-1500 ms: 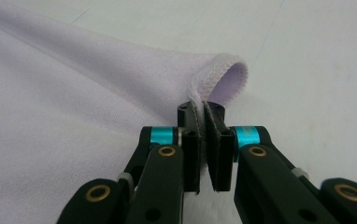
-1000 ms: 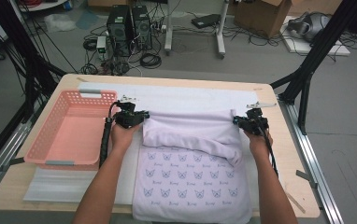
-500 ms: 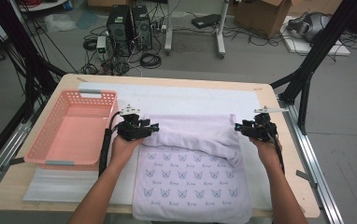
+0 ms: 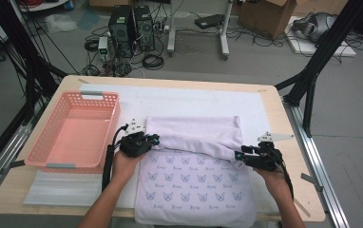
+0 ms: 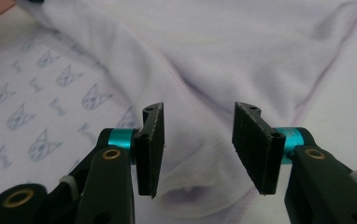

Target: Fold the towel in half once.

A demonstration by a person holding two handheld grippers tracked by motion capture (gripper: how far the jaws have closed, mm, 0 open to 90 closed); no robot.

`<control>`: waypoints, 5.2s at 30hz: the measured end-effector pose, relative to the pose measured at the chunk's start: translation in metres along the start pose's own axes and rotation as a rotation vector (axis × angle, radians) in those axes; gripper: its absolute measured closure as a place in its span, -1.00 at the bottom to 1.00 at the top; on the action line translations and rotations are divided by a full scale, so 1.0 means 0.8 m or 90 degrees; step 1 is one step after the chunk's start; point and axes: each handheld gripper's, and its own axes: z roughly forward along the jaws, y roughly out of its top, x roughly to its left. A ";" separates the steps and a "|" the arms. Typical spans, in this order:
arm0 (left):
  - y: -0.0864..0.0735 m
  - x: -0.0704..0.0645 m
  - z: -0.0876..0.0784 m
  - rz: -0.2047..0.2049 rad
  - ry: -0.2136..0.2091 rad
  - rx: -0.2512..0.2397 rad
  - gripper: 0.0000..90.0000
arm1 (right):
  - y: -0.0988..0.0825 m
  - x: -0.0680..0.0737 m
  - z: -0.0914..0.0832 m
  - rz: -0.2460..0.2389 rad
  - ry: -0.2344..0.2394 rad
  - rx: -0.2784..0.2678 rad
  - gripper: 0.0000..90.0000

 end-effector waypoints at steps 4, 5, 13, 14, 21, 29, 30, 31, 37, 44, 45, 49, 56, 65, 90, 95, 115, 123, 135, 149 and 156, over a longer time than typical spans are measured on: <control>-0.009 -0.006 -0.017 0.005 -0.003 -0.023 0.85 | -0.010 0.010 0.011 -0.035 -0.025 0.038 0.57; -0.012 -0.007 -0.021 0.005 -0.005 -0.026 0.86 | -0.012 0.012 0.012 -0.046 -0.041 0.045 0.65; -0.037 -0.026 -0.056 0.030 -0.021 -0.035 0.86 | -0.026 0.032 -0.012 -0.080 -0.042 0.020 0.88; -0.041 -0.030 -0.061 0.036 -0.024 -0.035 0.86 | -0.030 0.035 -0.018 -0.082 -0.042 0.016 0.87; -0.074 -0.055 -0.088 0.045 -0.051 -0.026 0.87 | -0.063 0.048 -0.050 -0.090 -0.030 0.005 0.87; -0.095 -0.076 -0.107 0.049 -0.062 -0.004 0.87 | -0.091 0.066 -0.065 -0.097 -0.025 0.015 0.87; -0.097 -0.078 -0.110 0.047 -0.066 -0.002 0.88 | -0.093 0.068 -0.068 -0.097 -0.024 0.016 0.88; -0.099 -0.080 -0.114 0.049 -0.069 0.001 0.88 | -0.095 0.068 -0.070 -0.099 -0.023 0.016 0.88; -0.110 -0.084 -0.135 0.022 -0.096 -0.003 0.62 | -0.107 0.077 -0.082 -0.104 -0.015 0.031 0.73; -0.078 -0.058 -0.124 -0.028 -0.072 -0.037 0.07 | -0.084 0.069 -0.093 -0.063 -0.006 -0.045 0.29; -0.075 -0.054 -0.114 -0.032 -0.070 -0.028 0.07 | -0.080 0.066 -0.090 -0.055 -0.013 -0.044 0.29; -0.074 -0.044 -0.083 -0.048 -0.050 0.017 0.07 | -0.071 0.058 -0.072 -0.038 -0.038 -0.046 0.45; -0.077 -0.063 -0.065 0.037 -0.002 0.082 0.59 | -0.083 0.056 -0.032 -0.043 -0.099 0.027 0.54; -0.072 -0.065 -0.100 -0.007 -0.048 0.047 0.93 | -0.086 0.058 -0.058 -0.026 -0.080 -0.002 0.96; -0.030 -0.029 -0.058 -0.034 -0.040 -0.017 0.06 | -0.050 0.039 -0.051 -0.022 -0.101 -0.056 0.24; -0.007 0.000 -0.025 -0.055 -0.033 -0.019 0.12 | -0.009 0.010 -0.006 -0.016 -0.092 -0.041 0.38; -0.001 0.037 0.021 -0.076 0.066 0.035 -0.10 | 0.028 -0.070 0.059 0.055 -0.204 0.003 0.35; 0.004 0.044 0.042 -0.082 0.110 0.094 -0.22 | 0.019 -0.063 0.060 0.034 -0.149 0.047 -0.64; 0.003 0.036 0.052 -0.061 0.096 0.088 0.87 | 0.029 -0.038 0.066 0.008 -0.119 0.068 0.84; 0.062 0.075 0.064 -0.095 0.131 0.000 0.90 | 0.082 -0.072 0.063 0.014 -0.152 -0.050 0.87; 0.085 0.098 0.092 -0.089 0.123 0.013 0.89 | 0.099 -0.098 0.083 0.032 -0.165 -0.051 0.87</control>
